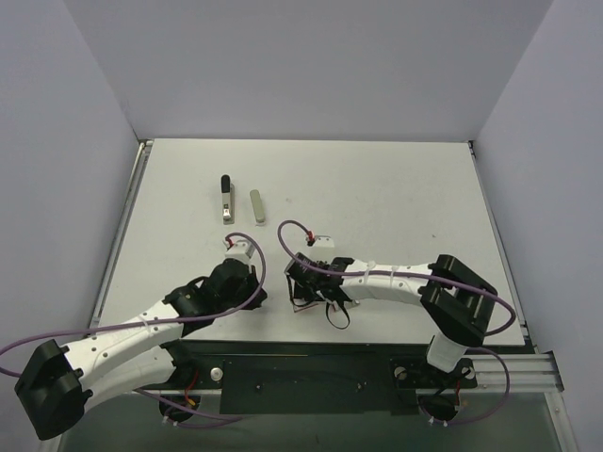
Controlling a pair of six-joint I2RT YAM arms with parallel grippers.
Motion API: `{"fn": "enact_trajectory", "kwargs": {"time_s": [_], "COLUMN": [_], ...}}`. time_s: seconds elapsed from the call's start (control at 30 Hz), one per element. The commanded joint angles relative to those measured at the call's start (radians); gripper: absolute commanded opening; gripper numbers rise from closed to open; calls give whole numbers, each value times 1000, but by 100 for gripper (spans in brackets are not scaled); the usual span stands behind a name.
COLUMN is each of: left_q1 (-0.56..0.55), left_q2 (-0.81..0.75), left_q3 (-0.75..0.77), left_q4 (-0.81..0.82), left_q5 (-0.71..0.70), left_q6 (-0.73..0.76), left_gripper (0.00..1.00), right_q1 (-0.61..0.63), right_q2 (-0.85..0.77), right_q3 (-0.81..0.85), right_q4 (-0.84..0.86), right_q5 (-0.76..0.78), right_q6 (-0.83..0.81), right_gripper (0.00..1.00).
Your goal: Unload the staples from the stapler
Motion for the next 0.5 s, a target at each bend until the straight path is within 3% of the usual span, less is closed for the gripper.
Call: {"fn": "enact_trajectory", "kwargs": {"time_s": [0.0, 0.23, 0.47], "left_q1": [-3, -3, -3], "left_q2": [-12, 30, 106], "left_q3": [-7, -31, -31], "left_q4": [-6, 39, 94], "left_q5": [-17, 3, 14], "left_q6": [-14, -22, -19], "left_gripper": [0, 0, 0], "right_q1": [0, -58, -251], "right_q2": [-141, -294, -512], "right_q3": [10, -24, -220], "right_q4": [-73, -177, -184], "right_q5": [63, 77, -1], "right_q6": [-1, -134, -266], "right_gripper": [45, 47, 46]}}
